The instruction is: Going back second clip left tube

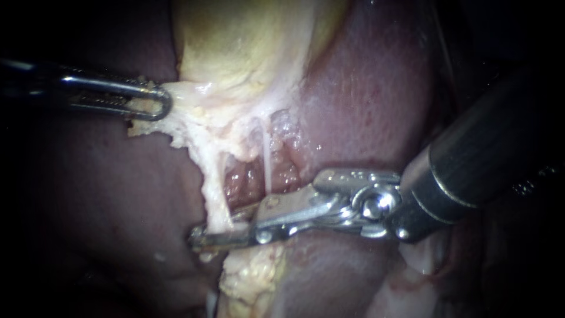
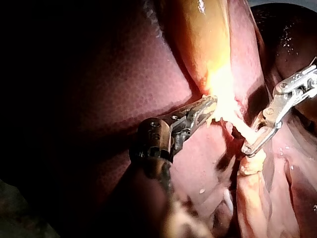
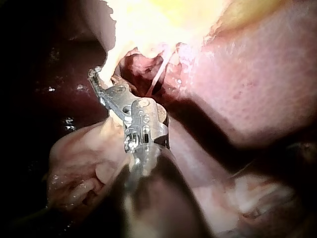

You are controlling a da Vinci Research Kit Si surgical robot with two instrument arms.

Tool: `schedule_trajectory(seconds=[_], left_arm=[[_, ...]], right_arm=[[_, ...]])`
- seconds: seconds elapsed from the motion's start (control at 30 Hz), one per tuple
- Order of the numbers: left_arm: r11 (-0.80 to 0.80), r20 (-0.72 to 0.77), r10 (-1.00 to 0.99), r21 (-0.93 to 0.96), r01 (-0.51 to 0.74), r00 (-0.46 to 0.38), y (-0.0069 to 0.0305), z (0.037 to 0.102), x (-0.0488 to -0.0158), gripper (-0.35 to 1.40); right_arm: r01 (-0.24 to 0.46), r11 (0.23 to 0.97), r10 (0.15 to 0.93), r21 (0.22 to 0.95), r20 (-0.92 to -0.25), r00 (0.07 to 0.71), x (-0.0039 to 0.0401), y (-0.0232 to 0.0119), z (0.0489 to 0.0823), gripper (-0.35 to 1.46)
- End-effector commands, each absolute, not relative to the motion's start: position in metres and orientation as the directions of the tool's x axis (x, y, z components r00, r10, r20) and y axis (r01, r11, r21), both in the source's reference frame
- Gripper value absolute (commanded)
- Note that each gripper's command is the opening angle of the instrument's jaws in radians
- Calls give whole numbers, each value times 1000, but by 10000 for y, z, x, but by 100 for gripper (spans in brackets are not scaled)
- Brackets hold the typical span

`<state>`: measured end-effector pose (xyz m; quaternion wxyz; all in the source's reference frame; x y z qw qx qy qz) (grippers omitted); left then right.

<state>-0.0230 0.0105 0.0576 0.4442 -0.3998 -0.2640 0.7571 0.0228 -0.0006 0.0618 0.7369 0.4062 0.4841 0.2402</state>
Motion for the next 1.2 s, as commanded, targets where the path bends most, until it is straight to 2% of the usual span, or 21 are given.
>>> schedule_trajectory(seconds=[0.03, 0.1, 0.13, 0.2, 0.23, 0.27, 0.47, 0.63, 0.77, 0.9, 1.2], left_arm=[[-466, -371, 884, -754, -462, -285, 105, 575, -230, -35], [-466, -371, 884, -754, -462, -285, 105, 575, -230, -35], [-466, -371, 884, -754, -462, -285, 105, 575, -230, -35], [-466, -371, 884, -754, -462, -285, 105, 575, -230, -35], [-466, -371, 884, -754, -463, -285, 105, 575, -230, -35], [-466, -371, 884, -754, -463, -285, 105, 575, -230, -35], [-466, -371, 884, -754, -463, -285, 105, 575, -230, -35], [-466, -371, 884, -754, -463, -285, 104, 575, -230, -35], [-466, -372, 884, -754, -463, -285, 104, 576, -230, -35], [-466, -372, 884, -754, -463, -285, 104, 576, -230, -35], [-466, -372, 884, -754, -463, -285, 104, 576, -230, -35]], right_arm=[[39, 555, 748, 831, -518, 416, 228, -7, 619, -35], [56, 574, 731, 817, -542, 414, 227, -6, 620, -35], [100, 597, 705, 796, -580, 408, 228, -6, 620, -19], [116, 600, 709, 791, -594, 380, 230, -6, 622, 15], [121, 598, 717, 792, -596, 362, 232, -5, 623, 39], [124, 597, 722, 793, -598, 348, 234, -5, 624, 45], [138, 594, 735, 793, -604, 307, 236, -6, 634, 49], [133, 603, 731, 787, -612, 302, 240, -7, 664, 49], [139, 670, 675, 729, -677, 292, 247, -8, 696, 50], [120, 716, 640, 688, -715, 281, 248, -6, 718, 50], [96, 756, 607, 647, -749, 265, 232, 7, 723, 50]])
